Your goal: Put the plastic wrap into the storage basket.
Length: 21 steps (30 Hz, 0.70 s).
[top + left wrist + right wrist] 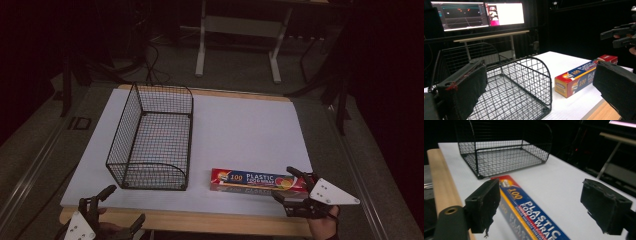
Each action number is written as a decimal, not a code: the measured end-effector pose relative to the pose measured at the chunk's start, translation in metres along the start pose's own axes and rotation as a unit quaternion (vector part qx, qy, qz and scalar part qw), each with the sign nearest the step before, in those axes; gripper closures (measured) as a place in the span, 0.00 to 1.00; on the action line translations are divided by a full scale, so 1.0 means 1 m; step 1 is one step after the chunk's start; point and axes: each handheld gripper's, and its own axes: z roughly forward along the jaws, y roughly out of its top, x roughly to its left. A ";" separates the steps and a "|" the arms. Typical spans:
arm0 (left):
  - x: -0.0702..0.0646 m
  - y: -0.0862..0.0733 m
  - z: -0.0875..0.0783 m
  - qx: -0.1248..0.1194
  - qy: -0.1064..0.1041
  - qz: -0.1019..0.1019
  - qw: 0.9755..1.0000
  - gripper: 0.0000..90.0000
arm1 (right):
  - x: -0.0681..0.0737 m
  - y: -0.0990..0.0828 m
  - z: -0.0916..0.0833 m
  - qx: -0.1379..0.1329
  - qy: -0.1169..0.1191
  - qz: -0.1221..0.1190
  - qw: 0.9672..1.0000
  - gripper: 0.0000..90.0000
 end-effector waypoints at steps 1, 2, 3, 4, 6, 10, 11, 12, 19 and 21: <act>0.000 0.000 0.000 0.000 -0.001 -0.001 1.000 0.00 | 0.000 0.001 0.001 0.006 -0.003 0.004 1.000 0.14; 0.000 0.000 0.000 0.000 -0.001 -0.002 1.000 0.00 | 0.001 0.001 0.001 0.011 -0.005 0.005 1.000 0.13; 0.000 0.000 0.000 0.000 -0.001 -0.002 1.000 0.00 | 0.001 0.001 0.001 0.015 -0.006 0.004 1.000 0.13; 0.000 0.000 0.000 0.002 -0.001 -0.002 1.000 0.00 | 0.001 0.001 0.001 0.015 -0.006 0.004 1.000 0.13; -0.002 0.000 0.001 0.005 -0.003 -0.001 1.000 0.00 | 0.002 0.002 0.001 0.019 -0.004 -0.002 1.000 0.13; -0.003 -0.001 0.002 0.011 -0.004 0.003 1.000 0.00 | 0.004 0.003 0.003 0.011 0.005 -0.032 0.999 0.14; -0.003 -0.001 0.002 0.011 -0.003 0.004 1.000 0.00 | 0.003 0.003 0.004 0.011 0.021 -0.038 0.999 0.15; -0.003 -0.001 0.002 0.011 -0.004 0.004 1.000 0.00 | 0.004 0.003 0.006 0.016 0.027 -0.037 0.999 0.15; -0.003 -0.002 0.005 0.022 -0.016 0.007 1.000 0.00 | 0.006 0.002 0.020 0.086 0.068 -0.013 0.994 0.16; -0.003 -0.002 0.005 0.025 -0.018 0.004 1.000 0.00 | 0.006 0.000 0.024 0.106 0.077 -0.010 0.991 0.14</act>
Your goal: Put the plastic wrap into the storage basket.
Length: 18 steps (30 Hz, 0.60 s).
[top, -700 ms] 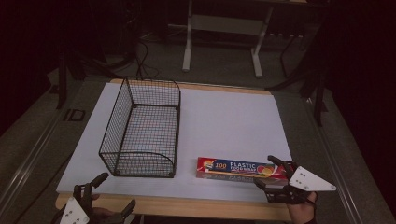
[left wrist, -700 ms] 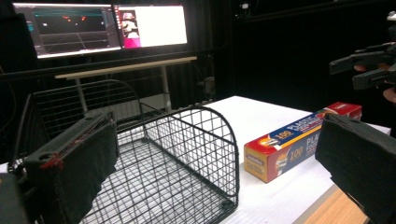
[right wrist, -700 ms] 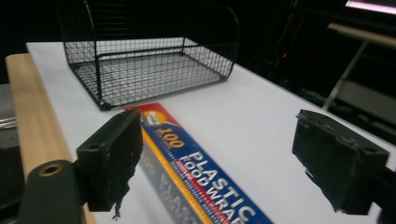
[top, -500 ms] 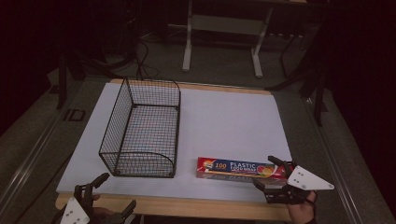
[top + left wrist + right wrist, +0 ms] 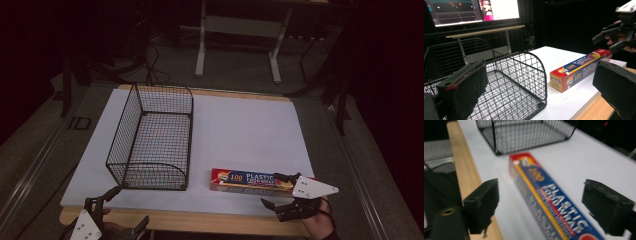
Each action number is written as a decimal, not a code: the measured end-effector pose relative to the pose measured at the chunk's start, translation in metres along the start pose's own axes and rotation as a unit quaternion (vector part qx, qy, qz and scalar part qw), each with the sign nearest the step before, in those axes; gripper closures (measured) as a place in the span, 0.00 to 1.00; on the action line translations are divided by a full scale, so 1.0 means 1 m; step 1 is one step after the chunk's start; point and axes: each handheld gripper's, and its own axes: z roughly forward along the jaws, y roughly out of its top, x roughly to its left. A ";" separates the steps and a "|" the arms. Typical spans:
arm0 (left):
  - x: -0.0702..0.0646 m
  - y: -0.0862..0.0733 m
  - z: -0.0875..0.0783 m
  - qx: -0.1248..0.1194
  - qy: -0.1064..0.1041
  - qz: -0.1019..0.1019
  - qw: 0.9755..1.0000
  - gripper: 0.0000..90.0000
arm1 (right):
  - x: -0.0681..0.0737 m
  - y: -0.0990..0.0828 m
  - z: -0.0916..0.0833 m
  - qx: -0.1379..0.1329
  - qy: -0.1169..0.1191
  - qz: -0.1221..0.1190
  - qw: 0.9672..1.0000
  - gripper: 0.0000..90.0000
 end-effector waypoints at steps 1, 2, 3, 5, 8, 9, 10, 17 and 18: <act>0.000 0.000 0.000 0.002 -0.001 0.001 1.000 0.00 | -0.001 0.000 0.002 0.003 0.004 0.005 1.000 0.14; 0.001 0.000 0.000 0.004 -0.002 0.002 1.000 0.00 | -0.003 0.000 0.003 0.006 0.010 0.009 1.000 0.13; 0.001 -0.001 0.001 0.005 -0.004 0.001 1.000 0.00 | -0.005 0.000 0.004 0.012 0.013 0.015 1.000 0.12; 0.000 -0.001 0.002 0.010 -0.007 0.002 1.000 0.00 | -0.010 0.001 0.005 0.018 0.004 0.013 1.000 0.12; 0.000 -0.001 0.003 0.011 0.001 0.007 1.000 0.00 | -0.020 0.001 0.008 0.052 -0.005 0.021 0.998 0.12; 0.000 -0.001 0.003 0.014 0.002 0.007 1.000 0.00 | -0.023 0.001 0.008 0.064 -0.009 0.024 0.998 0.12; 0.001 -0.002 0.003 0.016 0.000 0.003 1.000 0.00 | -0.027 0.001 0.009 0.072 -0.008 0.023 0.997 0.11; 0.001 -0.001 0.004 0.013 0.001 0.002 1.000 0.00 | -0.040 0.002 0.016 0.164 0.013 -0.014 0.986 0.11; 0.001 -0.001 0.004 0.013 0.001 0.003 1.000 0.00 | -0.040 0.003 0.018 0.179 0.013 -0.026 0.983 0.11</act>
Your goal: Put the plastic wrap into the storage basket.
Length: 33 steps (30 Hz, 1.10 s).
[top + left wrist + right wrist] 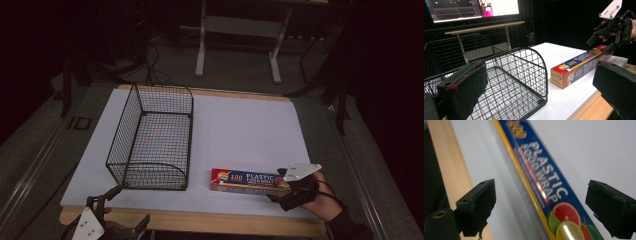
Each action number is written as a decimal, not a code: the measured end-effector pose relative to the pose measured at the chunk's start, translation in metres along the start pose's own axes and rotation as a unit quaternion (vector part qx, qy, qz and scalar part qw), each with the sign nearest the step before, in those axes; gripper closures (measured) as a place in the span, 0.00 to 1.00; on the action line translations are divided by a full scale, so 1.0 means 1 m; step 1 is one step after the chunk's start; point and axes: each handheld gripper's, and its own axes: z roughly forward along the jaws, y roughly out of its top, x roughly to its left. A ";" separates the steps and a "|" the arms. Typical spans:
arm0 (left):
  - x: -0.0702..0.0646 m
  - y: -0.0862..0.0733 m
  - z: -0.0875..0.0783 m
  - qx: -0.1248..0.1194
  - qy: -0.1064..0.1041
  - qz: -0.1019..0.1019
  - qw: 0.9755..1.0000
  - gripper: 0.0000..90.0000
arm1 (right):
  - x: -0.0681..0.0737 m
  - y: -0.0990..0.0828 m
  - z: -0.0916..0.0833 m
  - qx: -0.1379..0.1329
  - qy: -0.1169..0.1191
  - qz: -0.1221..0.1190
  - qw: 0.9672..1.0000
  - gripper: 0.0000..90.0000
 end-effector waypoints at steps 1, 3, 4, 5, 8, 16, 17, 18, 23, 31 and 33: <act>0.000 0.000 0.000 0.001 0.001 0.001 1.000 0.00 | -0.001 0.002 0.001 0.020 -0.009 -0.011 1.000 0.11; 0.000 0.000 0.000 0.002 0.000 0.001 1.000 0.00 | -0.003 0.004 0.004 0.045 -0.001 -0.022 0.999 0.11; 0.000 0.000 0.000 0.001 0.000 0.001 1.000 0.00 | -0.004 0.004 0.005 0.054 -0.007 -0.029 0.998 0.11; 0.000 0.000 0.000 0.001 0.000 0.001 1.000 0.00 | -0.006 0.005 0.007 0.065 -0.008 -0.034 0.997 0.11; 0.000 0.000 0.000 0.002 -0.003 0.000 1.000 0.00 | -0.008 0.009 0.008 0.084 -0.008 -0.048 0.995 0.11; 0.001 -0.001 0.001 0.002 -0.007 -0.002 1.000 0.00 | -0.018 0.018 0.016 0.138 0.030 -0.061 0.988 0.15; 0.001 -0.001 0.000 0.001 -0.007 -0.002 1.000 0.00 | -0.019 0.020 0.018 0.143 0.035 -0.065 0.987 0.15; 0.001 -0.001 0.000 0.001 -0.008 -0.003 1.000 0.00 | -0.020 0.022 0.020 0.150 0.037 -0.070 0.986 0.15; 0.001 -0.001 0.002 0.004 -0.011 -0.002 1.000 0.00 | -0.023 0.030 0.032 0.179 0.061 -0.085 0.978 0.17; 0.001 -0.001 0.002 0.006 -0.015 0.000 1.000 0.00 | -0.021 0.042 0.051 0.204 0.079 -0.119 0.968 0.22; 0.001 -0.001 0.002 0.006 -0.016 0.000 1.000 0.00 | -0.021 0.043 0.054 0.204 0.081 -0.121 0.968 0.24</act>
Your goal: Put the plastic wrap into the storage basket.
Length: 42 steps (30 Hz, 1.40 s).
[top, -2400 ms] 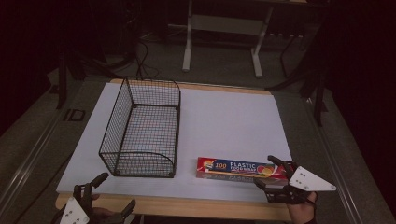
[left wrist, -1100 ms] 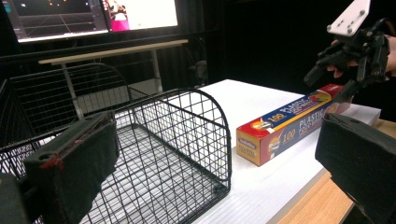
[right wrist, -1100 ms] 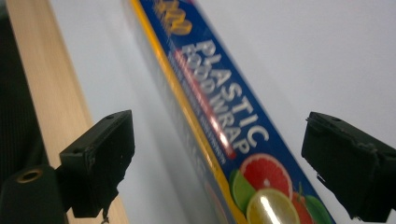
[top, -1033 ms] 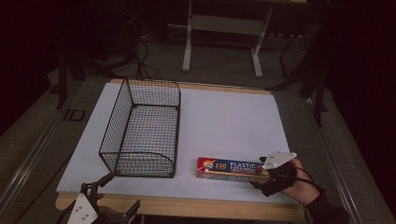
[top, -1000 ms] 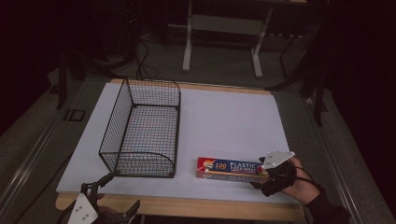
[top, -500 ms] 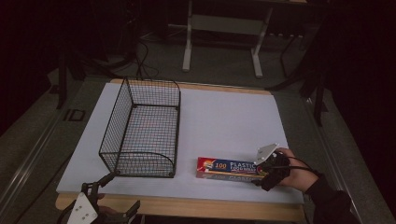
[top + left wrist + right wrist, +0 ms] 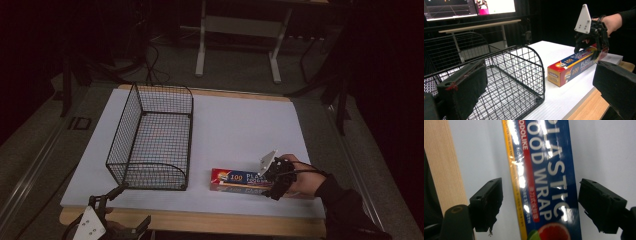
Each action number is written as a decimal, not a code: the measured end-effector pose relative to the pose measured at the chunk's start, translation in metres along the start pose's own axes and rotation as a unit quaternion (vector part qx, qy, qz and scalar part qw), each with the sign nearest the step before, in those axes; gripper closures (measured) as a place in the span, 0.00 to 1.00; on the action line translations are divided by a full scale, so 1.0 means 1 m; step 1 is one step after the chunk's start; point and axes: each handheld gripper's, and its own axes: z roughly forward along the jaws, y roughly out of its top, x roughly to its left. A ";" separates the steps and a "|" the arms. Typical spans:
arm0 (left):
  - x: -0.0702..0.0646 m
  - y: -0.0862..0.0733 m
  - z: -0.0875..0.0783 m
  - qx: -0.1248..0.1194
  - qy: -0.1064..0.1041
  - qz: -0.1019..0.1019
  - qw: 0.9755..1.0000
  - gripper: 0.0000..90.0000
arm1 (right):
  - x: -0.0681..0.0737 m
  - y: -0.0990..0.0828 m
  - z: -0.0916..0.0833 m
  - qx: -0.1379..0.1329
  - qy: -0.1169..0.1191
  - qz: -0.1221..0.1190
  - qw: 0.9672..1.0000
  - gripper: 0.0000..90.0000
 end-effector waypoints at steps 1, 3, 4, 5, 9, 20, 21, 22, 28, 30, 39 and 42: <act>0.000 0.000 0.000 0.000 0.000 0.000 1.000 0.00 | -0.001 0.001 0.001 0.005 0.004 -0.002 1.000 0.24; 0.000 0.000 0.000 0.001 0.000 0.000 1.000 0.00 | -0.003 0.003 0.004 0.015 0.006 -0.008 1.000 0.25; 0.000 0.000 0.000 0.001 -0.001 0.001 1.000 0.00 | -0.005 0.003 0.006 0.019 0.010 -0.006 1.000 0.25; 0.000 0.000 0.000 0.002 -0.001 0.001 1.000 0.00 | -0.006 0.004 0.008 0.026 0.012 -0.007 1.000 0.26; 0.001 0.000 0.001 0.003 -0.004 -0.002 1.000 0.00 | -0.011 0.007 0.014 0.055 0.031 -0.014 0.998 0.31; 0.001 -0.001 0.001 0.005 -0.002 0.000 1.000 0.00 | -0.011 0.017 0.026 0.107 0.052 -0.036 0.992 0.41; 0.001 -0.001 0.001 0.005 -0.002 0.001 1.000 0.00 | -0.010 0.018 0.026 0.107 0.050 -0.038 0.992 0.42; 0.001 -0.001 0.001 0.005 -0.002 0.001 1.000 0.00 | -0.009 0.018 0.026 0.109 0.048 -0.038 0.992 0.42; 0.001 -0.001 0.002 0.008 -0.002 0.002 1.000 0.00 | -0.005 0.019 0.021 0.100 0.043 -0.033 0.994 0.44; 0.001 -0.001 0.002 0.008 -0.002 0.002 1.000 0.00 | -0.005 0.020 0.016 0.092 0.036 -0.026 0.995 0.44; 0.000 -0.001 0.003 0.010 -0.005 0.003 1.000 0.00 | -0.010 0.021 -0.004 0.059 0.027 0.063 0.996 0.44; 0.000 -0.001 0.002 0.010 -0.004 0.003 1.000 0.00 | -0.011 0.022 -0.010 0.057 0.031 0.088 0.994 0.44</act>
